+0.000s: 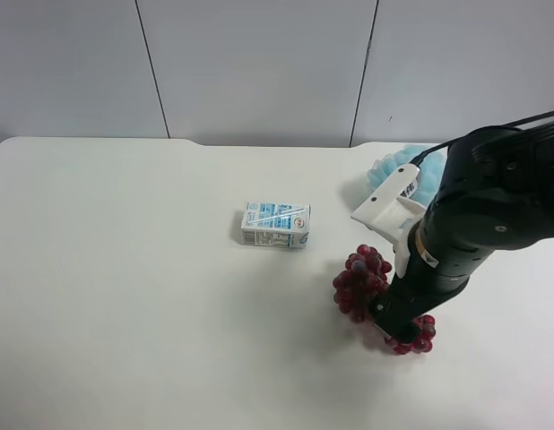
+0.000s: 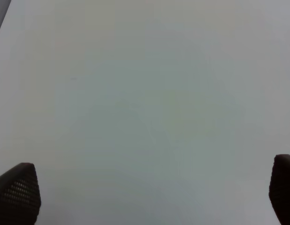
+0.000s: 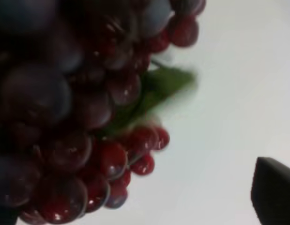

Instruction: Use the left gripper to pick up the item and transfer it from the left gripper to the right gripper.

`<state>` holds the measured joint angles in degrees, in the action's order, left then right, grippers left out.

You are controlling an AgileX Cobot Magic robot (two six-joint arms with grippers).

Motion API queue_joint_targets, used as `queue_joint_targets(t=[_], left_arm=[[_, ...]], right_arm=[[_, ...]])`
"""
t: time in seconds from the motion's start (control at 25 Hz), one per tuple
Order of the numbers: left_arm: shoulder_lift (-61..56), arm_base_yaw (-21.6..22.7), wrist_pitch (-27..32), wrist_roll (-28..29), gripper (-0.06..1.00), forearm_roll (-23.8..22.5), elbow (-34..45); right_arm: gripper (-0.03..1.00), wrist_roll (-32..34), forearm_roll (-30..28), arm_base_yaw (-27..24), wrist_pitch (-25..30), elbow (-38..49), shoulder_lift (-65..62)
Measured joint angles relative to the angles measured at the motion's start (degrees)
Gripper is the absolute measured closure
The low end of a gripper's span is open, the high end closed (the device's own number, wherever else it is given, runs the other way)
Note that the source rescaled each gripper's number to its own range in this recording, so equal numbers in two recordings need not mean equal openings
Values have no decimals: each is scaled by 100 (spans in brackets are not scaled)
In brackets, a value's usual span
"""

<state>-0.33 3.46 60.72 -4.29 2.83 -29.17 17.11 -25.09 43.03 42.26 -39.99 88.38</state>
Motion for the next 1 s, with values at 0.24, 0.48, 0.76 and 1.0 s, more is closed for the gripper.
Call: queue_joint_targets(t=[0.24,0.48,0.76,1.0], left_arm=[[0,0,0,0,-5,0,0],[0,0,0,-6,-5,0,0],[0,0,0,-17,-5,0,0],[0,0,0,-17,-5,0,0]], right_arm=[[-3,-166,203,0,281,0,-671],[-3,-230,545,0,461,0,-1725],[-3,-246,974,0,494,0,-3115],[-3,-481,1446,0,504,0,-4565]])
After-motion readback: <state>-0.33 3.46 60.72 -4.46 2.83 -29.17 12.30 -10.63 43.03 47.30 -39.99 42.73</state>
